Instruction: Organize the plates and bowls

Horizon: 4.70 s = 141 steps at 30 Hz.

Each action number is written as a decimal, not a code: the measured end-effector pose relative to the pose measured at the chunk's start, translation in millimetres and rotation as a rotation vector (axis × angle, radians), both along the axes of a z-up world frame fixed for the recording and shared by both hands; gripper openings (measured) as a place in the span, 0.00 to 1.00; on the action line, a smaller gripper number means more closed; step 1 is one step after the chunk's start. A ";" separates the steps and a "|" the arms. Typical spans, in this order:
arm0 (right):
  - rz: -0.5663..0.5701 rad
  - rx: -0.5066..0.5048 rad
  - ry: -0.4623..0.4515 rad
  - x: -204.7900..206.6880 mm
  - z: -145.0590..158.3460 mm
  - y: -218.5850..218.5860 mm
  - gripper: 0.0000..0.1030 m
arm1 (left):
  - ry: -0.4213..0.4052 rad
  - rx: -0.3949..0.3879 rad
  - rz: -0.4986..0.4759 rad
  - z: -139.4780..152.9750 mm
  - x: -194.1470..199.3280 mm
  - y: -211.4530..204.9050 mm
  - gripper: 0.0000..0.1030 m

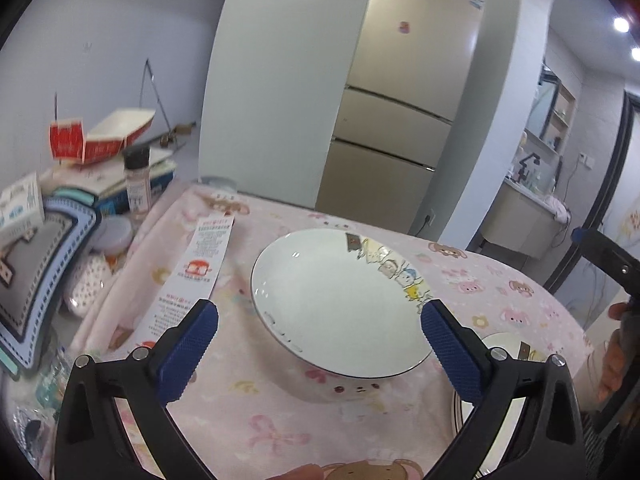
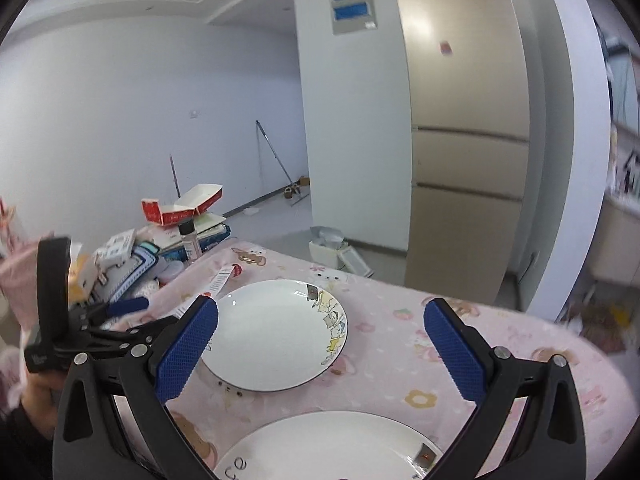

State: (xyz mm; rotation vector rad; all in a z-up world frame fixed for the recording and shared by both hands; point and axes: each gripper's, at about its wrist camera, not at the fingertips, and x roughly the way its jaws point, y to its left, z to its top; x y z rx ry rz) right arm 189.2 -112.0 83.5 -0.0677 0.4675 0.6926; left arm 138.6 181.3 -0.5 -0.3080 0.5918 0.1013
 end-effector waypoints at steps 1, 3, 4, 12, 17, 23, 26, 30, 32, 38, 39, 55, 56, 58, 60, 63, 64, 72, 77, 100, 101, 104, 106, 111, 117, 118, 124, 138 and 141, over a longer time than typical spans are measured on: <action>0.006 0.004 0.028 8.1 -3.5 0.3 1.00 | 0.011 -0.023 0.009 -3.6 2.0 5.7 1.00; 0.014 0.008 0.085 23.1 -12.8 1.3 1.00 | 0.026 -0.056 0.021 -8.6 4.1 11.8 1.00; 0.014 0.005 0.112 30.1 -17.9 3.1 1.00 | 0.037 -0.085 0.022 -12.9 6.3 16.8 1.00; 0.053 -0.060 0.369 86.1 -68.6 26.4 0.88 | 0.108 -0.220 0.041 -36.4 15.9 36.4 1.00; 0.071 -0.113 0.447 114.8 -86.6 44.4 0.75 | 0.216 -0.155 0.065 -41.3 46.2 38.5 1.00; 0.072 -0.180 0.522 141.4 -113.7 65.6 0.48 | 0.297 -0.093 0.049 -57.2 72.4 41.0 0.92; 0.075 -0.175 0.563 152.3 -126.4 67.6 0.36 | 0.291 -0.172 0.031 -64.7 76.1 48.4 0.71; 0.071 -0.162 0.587 158.6 -132.6 68.4 0.30 | 0.269 -0.271 -0.009 -71.4 78.1 52.2 0.46; 0.056 -0.162 0.589 160.4 -134.6 69.2 0.30 | 0.281 -0.274 -0.014 -75.3 80.1 50.9 0.39; 0.082 -0.158 0.597 157.1 -139.0 81.5 0.30 | 0.298 -0.265 -0.005 -78.6 84.6 45.8 0.35; 0.089 -0.155 0.604 156.6 -139.4 83.1 0.30 | 0.301 -0.267 -0.012 -79.4 87.3 44.8 0.35; 0.045 -0.185 0.411 126.6 -112.8 76.5 0.16 | 0.242 -0.217 0.032 -64.9 73.2 44.5 0.17; 0.049 -0.179 0.402 123.7 -107.5 74.3 0.15 | 0.229 -0.209 0.034 -59.4 70.2 43.1 0.17; 0.053 -0.165 0.380 114.0 -94.5 66.0 0.15 | 0.199 -0.192 0.025 -45.5 62.7 37.4 0.17; 0.049 -0.154 0.346 103.1 -82.0 56.6 0.15 | 0.168 -0.177 0.009 -32.4 52.8 29.3 0.17; 0.031 -0.125 0.307 85.0 -64.1 36.8 0.15 | 0.123 -0.159 -0.024 -13.6 35.2 12.7 0.17; 0.023 -0.117 0.292 77.9 -58.8 29.0 0.15 | 0.111 -0.154 -0.035 -8.8 31.5 6.7 0.17; -0.056 -0.053 0.246 26.6 -40.2 -35.0 0.14 | 0.044 -0.137 -0.155 15.6 -2.2 -48.6 0.16; -0.113 -0.065 0.246 -1.1 -50.0 -63.8 0.14 | 0.056 -0.137 -0.214 5.3 -11.4 -77.3 0.15; -0.119 -0.077 0.345 -15.8 -97.9 -96.8 0.15 | 0.132 -0.071 -0.272 -23.3 -15.0 -101.4 0.15; -0.118 -0.081 0.348 -16.0 -99.0 -96.4 0.15 | 0.136 -0.071 -0.271 -24.1 -15.0 -101.5 0.15; -0.119 -0.097 0.352 -17.2 -101.7 -94.6 0.16 | 0.146 -0.067 -0.268 -26.4 -15.1 -103.0 0.15; -0.122 -0.117 0.351 -18.4 -103.4 -92.9 0.17 | 0.152 -0.058 -0.269 -27.3 -14.9 -104.4 0.15; -0.132 -0.176 0.345 -19.7 -107.1 -89.6 0.19 | 0.158 -0.030 -0.275 -27.6 -15.2 -108.6 0.15; -0.140 -0.291 0.308 -24.8 -109.8 -81.8 0.22 | 0.156 -0.013 -0.280 -26.6 -14.9 -111.3 0.14; -0.141 -0.307 0.296 -25.9 -109.3 -80.4 0.22 | 0.157 -0.011 -0.279 -26.7 -14.8 -111.6 0.14; -0.147 -0.427 0.215 -36.5 -108.3 -69.4 0.29 | 0.163 -0.002 -0.284 -27.8 -12.9 -114.3 0.14; -0.180 -0.622 0.058 -56.2 -105.6 -56.1 0.35 | 0.191 0.061 -0.329 -33.9 -10.9 -127.1 0.15; -0.188 -0.631 0.040 -57.8 -104.3 -55.2 0.44 | 0.202 0.079 -0.347 -35.6 -10.7 -132.5 0.15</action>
